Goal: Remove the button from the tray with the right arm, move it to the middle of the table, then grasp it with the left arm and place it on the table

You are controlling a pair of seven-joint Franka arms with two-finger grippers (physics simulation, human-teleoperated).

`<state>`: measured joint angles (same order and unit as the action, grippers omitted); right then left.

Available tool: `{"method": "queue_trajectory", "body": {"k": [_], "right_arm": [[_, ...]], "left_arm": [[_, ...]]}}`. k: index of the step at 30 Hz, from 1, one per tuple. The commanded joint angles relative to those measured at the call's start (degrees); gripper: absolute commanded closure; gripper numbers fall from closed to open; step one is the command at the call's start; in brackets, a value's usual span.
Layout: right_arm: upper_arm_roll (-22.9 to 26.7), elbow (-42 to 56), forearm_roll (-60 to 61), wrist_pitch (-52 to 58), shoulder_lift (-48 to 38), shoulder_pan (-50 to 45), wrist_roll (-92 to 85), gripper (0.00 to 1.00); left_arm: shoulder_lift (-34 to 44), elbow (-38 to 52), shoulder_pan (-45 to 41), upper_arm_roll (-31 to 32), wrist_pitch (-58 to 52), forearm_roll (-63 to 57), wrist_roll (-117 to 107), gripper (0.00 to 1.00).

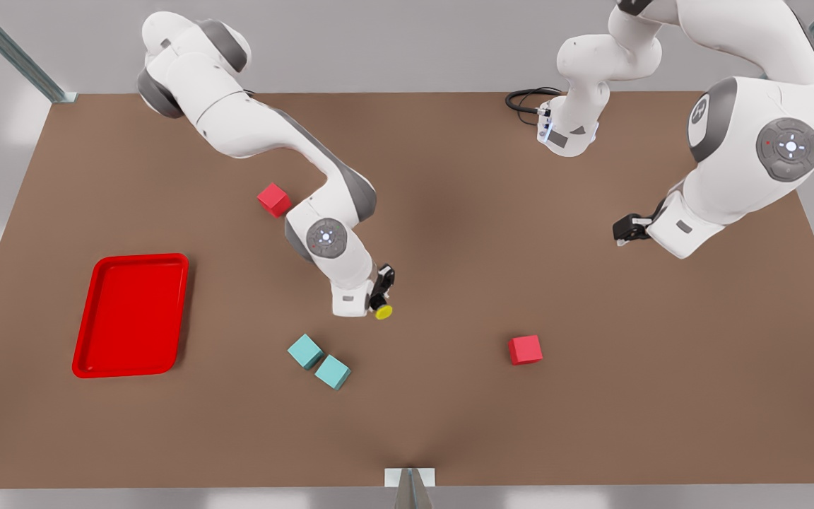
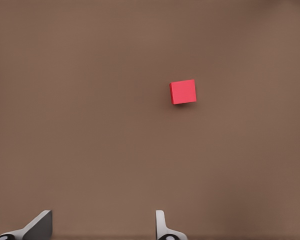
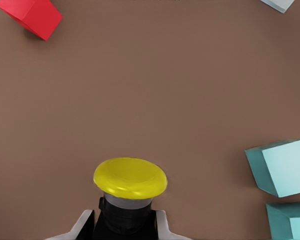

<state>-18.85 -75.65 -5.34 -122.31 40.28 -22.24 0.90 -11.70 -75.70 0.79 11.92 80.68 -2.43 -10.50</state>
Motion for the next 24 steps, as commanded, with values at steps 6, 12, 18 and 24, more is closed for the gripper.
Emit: {"method": "queue_trajectory", "body": {"k": [6, 12, 18, 24], "right_arm": [[4.7, 17.2, 4.7, 4.4, 12.6, -7.0, 57.5, 0.61], [4.8, 22.6, 5.6, 4.4, 19.7, -8.7, 64.3, 0.6], [5.2, 22.6, 5.6, 4.4, 20.8, -9.8, 67.0, 0.46], [7.1, 22.5, 5.3, 4.4, 20.3, -10.3, 64.2, 0.0]], "left_arm": [[-0.2, -0.3, 0.0, 0.0, 0.0, 0.0, 0.0, 0.0], [-0.5, -0.4, 0.0, 0.0, 0.0, 0.0, 0.0, 0.0], [-1.0, -0.4, 0.0, 0.0, 0.0, -0.1, 0.0, 0.0], [-1.2, -0.4, 0.0, 0.0, 0.2, -0.1, 0.0, 0.0]]}}
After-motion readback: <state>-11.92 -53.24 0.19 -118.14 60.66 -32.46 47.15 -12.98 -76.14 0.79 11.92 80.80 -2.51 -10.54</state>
